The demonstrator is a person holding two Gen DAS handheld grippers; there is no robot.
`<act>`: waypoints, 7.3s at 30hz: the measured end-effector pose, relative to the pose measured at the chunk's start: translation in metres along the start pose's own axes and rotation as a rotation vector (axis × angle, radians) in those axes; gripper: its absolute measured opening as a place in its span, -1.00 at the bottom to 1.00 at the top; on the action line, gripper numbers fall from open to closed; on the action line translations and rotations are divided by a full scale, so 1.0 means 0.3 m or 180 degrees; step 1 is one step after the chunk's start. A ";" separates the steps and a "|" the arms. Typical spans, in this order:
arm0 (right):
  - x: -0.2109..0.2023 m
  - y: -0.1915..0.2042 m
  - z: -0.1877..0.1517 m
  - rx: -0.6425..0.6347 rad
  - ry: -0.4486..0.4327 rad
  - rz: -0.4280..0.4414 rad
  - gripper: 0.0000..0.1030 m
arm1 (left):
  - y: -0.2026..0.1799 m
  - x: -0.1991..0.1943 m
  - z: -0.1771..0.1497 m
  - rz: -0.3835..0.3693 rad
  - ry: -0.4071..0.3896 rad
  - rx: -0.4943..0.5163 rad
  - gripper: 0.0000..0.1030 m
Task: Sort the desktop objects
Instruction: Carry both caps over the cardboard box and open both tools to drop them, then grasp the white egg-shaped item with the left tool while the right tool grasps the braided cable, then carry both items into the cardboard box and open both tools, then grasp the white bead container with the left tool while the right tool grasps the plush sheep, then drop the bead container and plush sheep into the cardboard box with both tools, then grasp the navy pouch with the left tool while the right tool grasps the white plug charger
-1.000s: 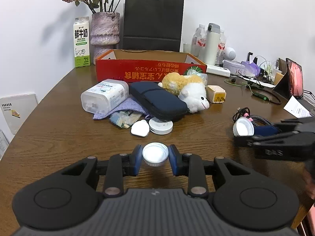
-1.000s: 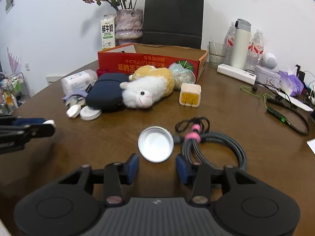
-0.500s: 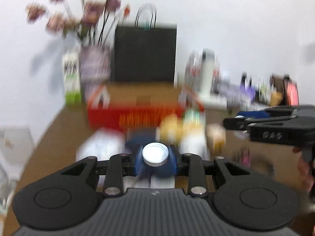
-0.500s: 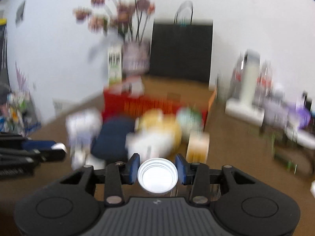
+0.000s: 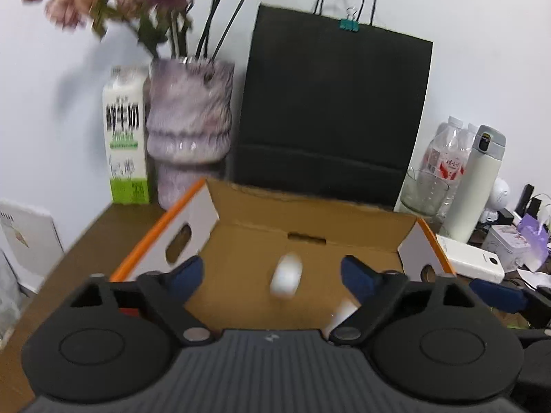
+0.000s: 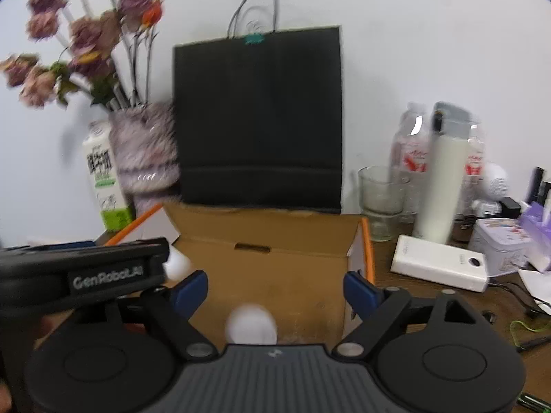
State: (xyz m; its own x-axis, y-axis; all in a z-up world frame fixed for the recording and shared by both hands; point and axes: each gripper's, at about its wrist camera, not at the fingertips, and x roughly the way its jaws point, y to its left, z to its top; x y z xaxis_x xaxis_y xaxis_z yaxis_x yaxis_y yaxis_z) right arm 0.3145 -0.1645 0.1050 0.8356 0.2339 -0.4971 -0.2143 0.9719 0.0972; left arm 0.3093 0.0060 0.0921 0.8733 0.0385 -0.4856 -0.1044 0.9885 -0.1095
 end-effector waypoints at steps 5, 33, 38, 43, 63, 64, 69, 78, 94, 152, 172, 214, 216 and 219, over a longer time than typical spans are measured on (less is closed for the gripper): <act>-0.046 0.017 -0.049 -0.0269 0.0249 0.0064 0.86 | 0.078 -0.103 -0.079 -0.0118 0.0003 -0.0162 1.00; -0.668 -0.110 -0.608 -0.0429 0.0295 -0.0180 0.82 | 0.109 -0.632 -0.556 -0.0339 0.0080 0.0743 0.62; -0.675 -0.100 -0.610 -0.0444 0.0331 0.0004 0.31 | 0.086 -0.592 -0.574 -0.0364 0.0291 0.0802 -0.35; -0.661 -0.099 -0.620 -0.0402 0.0419 0.0049 -0.23 | 0.094 -0.563 -0.579 -0.0268 0.0352 0.0745 -0.31; -0.724 -0.074 -0.605 -0.0371 0.0145 0.0259 -0.60 | 0.117 -0.665 -0.538 -0.0495 0.0082 0.0520 -0.48; -0.730 -0.070 -0.596 -0.0373 0.0105 0.0271 -0.60 | 0.114 -0.676 -0.529 -0.0502 0.0035 0.0527 -0.48; -0.727 -0.040 -0.485 -0.0434 -0.0108 0.0384 -0.60 | 0.081 -0.702 -0.405 -0.0584 -0.0278 0.0628 -0.48; -0.485 0.062 -0.054 -0.0481 -0.0538 0.0374 -0.60 | -0.001 -0.436 0.008 -0.0424 -0.0666 0.0310 -0.48; 0.177 0.062 0.100 -0.0102 0.0331 0.0246 -0.56 | 0.054 0.139 0.108 0.0077 0.0226 0.0046 -0.08; -0.332 0.072 -0.395 0.0215 0.0219 0.0160 -0.18 | 0.323 -0.385 -0.407 0.0031 0.0059 0.0121 0.28; -0.448 0.020 -0.268 0.0191 -0.0227 0.0399 -0.19 | 0.204 -0.486 -0.219 -0.0278 -0.0517 0.0348 0.28; -0.297 -0.045 -0.225 -0.0218 0.0203 -0.0120 0.92 | 0.176 -0.306 -0.254 -0.0048 0.0323 -0.0080 1.00; -0.314 -0.061 -0.255 -0.0200 0.0236 -0.0128 0.92 | 0.155 -0.328 -0.278 -0.0080 0.0346 -0.0087 1.00; -0.327 -0.085 -0.295 -0.0118 0.0289 -0.0133 0.92 | 0.118 -0.340 -0.307 -0.0117 0.0391 -0.0110 1.00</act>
State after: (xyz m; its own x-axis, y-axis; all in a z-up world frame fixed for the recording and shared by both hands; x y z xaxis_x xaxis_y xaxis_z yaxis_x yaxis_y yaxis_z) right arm 0.1932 -0.2145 0.0748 0.7953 0.1884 -0.5762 -0.2002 0.9788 0.0438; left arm 0.1726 0.0236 0.0578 0.8122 -0.0179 -0.5831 -0.0916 0.9832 -0.1578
